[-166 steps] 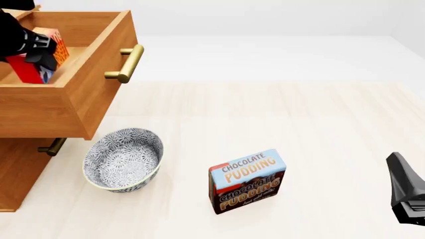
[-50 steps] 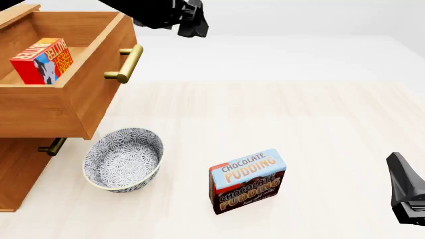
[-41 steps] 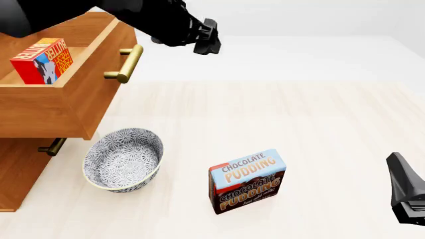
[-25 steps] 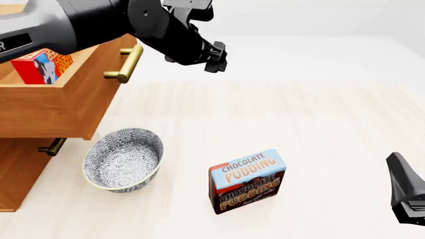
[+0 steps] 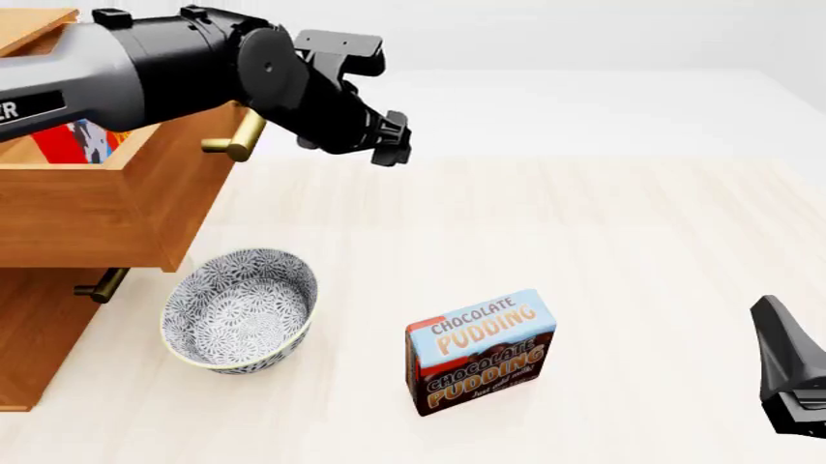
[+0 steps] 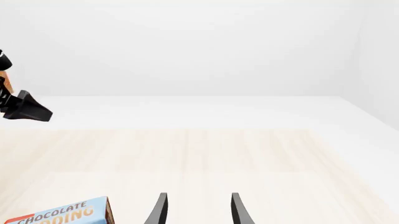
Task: Put the butter at the back in the top drawer of the cabinet and close it.
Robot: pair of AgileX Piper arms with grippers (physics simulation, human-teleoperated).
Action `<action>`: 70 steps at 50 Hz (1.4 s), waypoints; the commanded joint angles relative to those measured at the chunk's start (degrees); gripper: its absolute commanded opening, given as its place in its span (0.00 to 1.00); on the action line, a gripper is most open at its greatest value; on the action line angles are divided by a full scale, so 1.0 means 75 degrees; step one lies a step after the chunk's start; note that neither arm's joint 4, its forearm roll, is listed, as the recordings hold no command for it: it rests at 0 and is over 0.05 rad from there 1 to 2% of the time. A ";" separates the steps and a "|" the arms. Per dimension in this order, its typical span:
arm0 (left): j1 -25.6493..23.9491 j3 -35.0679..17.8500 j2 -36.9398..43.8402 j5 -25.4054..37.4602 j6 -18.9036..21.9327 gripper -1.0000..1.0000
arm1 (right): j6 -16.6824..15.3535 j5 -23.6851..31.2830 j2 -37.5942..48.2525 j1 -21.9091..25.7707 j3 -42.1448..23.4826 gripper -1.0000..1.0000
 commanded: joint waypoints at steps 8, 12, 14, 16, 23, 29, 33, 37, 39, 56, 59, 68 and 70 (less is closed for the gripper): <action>0.0480 0.0678 -0.0400 -0.0238 0.0156 1.00 | 0.0000 0.0000 0.0000 0.0000 0.0000 1.00; 0.0566 0.0831 -0.0480 -0.0294 0.0166 1.00 | 0.0000 0.0000 0.0000 0.0000 0.0000 1.00; 0.0558 0.0843 -0.0475 -0.0302 0.0136 1.00 | 0.0000 0.0000 0.0000 0.0000 0.0000 1.00; 0.0562 0.0882 -0.0468 -0.0337 0.0098 1.00 | 0.0000 0.0000 0.0000 0.0000 0.0000 1.00; 0.0749 0.0972 -0.0464 -0.0423 0.0161 1.00 | 0.0000 0.0000 0.0000 0.0000 0.0000 1.00; 0.0943 0.1110 -0.0623 -0.0473 0.0154 1.00 | 0.0000 0.0000 0.0000 0.0000 0.0000 1.00; 0.1047 0.1210 -0.0705 -0.0529 0.0188 1.00 | 0.0000 0.0000 0.0000 0.0000 0.0000 1.00; 0.1201 0.1316 -0.0813 -0.0566 0.0239 1.00 | 0.0000 0.0000 0.0000 0.0000 0.0000 1.00; 0.1269 0.1347 -0.0871 -0.0575 0.0228 1.00 | 0.0000 0.0000 0.0000 0.0000 0.0000 1.00; 0.1864 0.1770 -0.1151 -0.0755 0.0201 1.00 | 0.0000 0.0000 0.0000 0.0000 0.0000 1.00; 0.2015 0.1891 -0.1250 -0.0791 0.0215 1.00 | 0.0000 0.0000 0.0000 0.0000 0.0000 1.00; 0.2491 0.2165 -0.1591 -0.0783 0.0300 1.00 | 0.0000 0.0000 0.0000 0.0000 0.0000 1.00; 0.2619 0.2276 -0.1664 -0.0816 0.0308 1.00 | 0.0000 0.0000 0.0000 0.0000 0.0000 1.00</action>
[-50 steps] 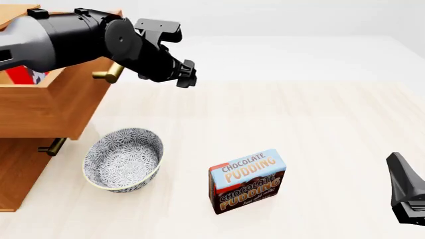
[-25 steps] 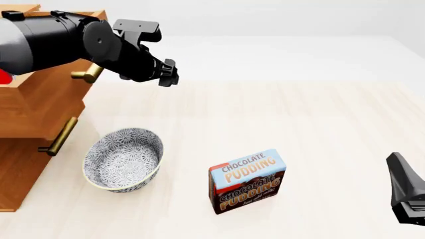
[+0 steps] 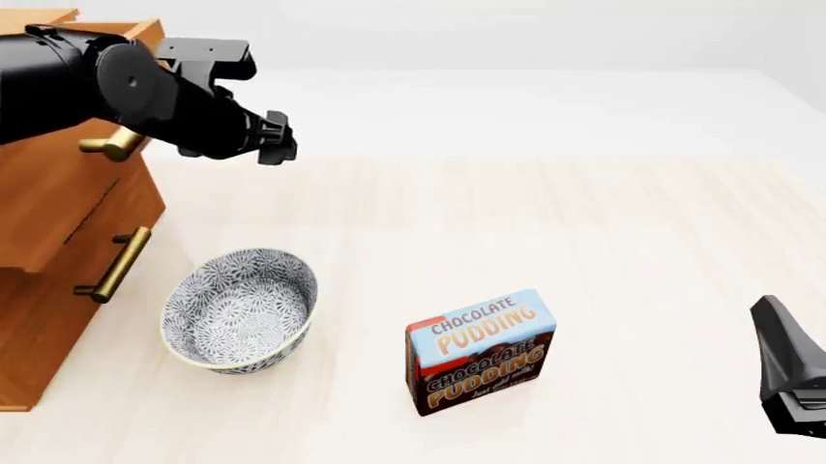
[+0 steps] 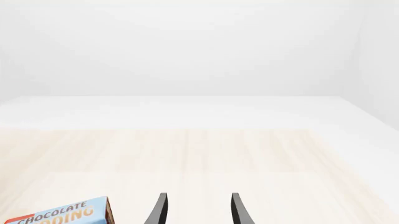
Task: Put the butter at the back in the top drawer of the cabinet and close it.
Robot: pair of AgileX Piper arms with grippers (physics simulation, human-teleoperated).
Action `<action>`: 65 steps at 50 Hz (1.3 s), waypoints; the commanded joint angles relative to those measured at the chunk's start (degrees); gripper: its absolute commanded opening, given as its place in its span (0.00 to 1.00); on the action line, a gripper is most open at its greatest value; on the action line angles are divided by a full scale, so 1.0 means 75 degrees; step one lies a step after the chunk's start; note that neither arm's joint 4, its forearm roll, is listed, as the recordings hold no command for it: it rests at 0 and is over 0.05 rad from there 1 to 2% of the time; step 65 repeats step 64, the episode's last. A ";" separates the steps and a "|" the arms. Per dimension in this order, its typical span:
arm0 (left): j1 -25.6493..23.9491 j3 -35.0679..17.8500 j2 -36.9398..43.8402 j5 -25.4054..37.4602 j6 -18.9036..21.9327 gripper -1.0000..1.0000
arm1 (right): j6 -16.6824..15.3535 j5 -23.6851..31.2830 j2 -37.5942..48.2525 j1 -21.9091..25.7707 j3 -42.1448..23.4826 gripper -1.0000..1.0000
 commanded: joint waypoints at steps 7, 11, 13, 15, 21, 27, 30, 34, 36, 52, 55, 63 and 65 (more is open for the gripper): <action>0.0912 0.0678 -0.0247 -0.0454 0.0071 1.00 | 0.0000 0.0000 0.0000 0.0000 0.0000 1.00; 0.1153 0.1048 -0.0401 -0.0666 0.0041 1.00 | 0.0000 0.0000 0.0000 0.0000 0.0000 1.00; 0.1278 0.1164 -0.0528 -0.0666 0.0054 1.00 | 0.0000 0.0000 0.0000 0.0000 0.0000 1.00; 0.1344 0.1212 -0.0614 -0.0632 0.0051 1.00 | 0.0000 0.0000 0.0000 0.0000 0.0000 1.00; 0.1840 0.1489 -0.1117 -0.0415 0.0097 1.00 | 0.0000 0.0000 0.0000 0.0000 0.0000 1.00; 0.2324 0.1702 -0.1526 -0.0262 0.0047 1.00 | 0.0000 0.0000 0.0000 0.0000 0.0000 1.00; 0.2454 0.1888 -0.1688 -0.0286 0.0075 1.00 | 0.0000 0.0000 0.0000 0.0000 0.0000 1.00; 0.2801 0.2120 -0.1997 -0.0229 0.0124 1.00 | 0.0000 0.0000 0.0000 0.0000 0.0000 1.00; 0.2956 0.2155 -0.2144 -0.0167 0.0141 1.00 | 0.0000 0.0000 0.0000 0.0000 0.0000 1.00; 0.3852 0.2779 -0.3133 -0.0083 0.0269 1.00 | 0.0000 0.0000 0.0000 0.0000 0.0000 1.00; 0.3858 0.2814 -0.3328 -0.0056 0.0270 1.00 | 0.0000 0.0000 0.0000 0.0000 0.0000 1.00; 0.3250 0.2711 -0.4181 -0.0071 0.0148 1.00 | 0.0000 0.0000 0.0000 0.0000 0.0000 1.00; 0.3250 0.2711 -0.4181 -0.0071 0.0148 1.00 | 0.0000 0.0000 0.0000 0.0000 0.0000 1.00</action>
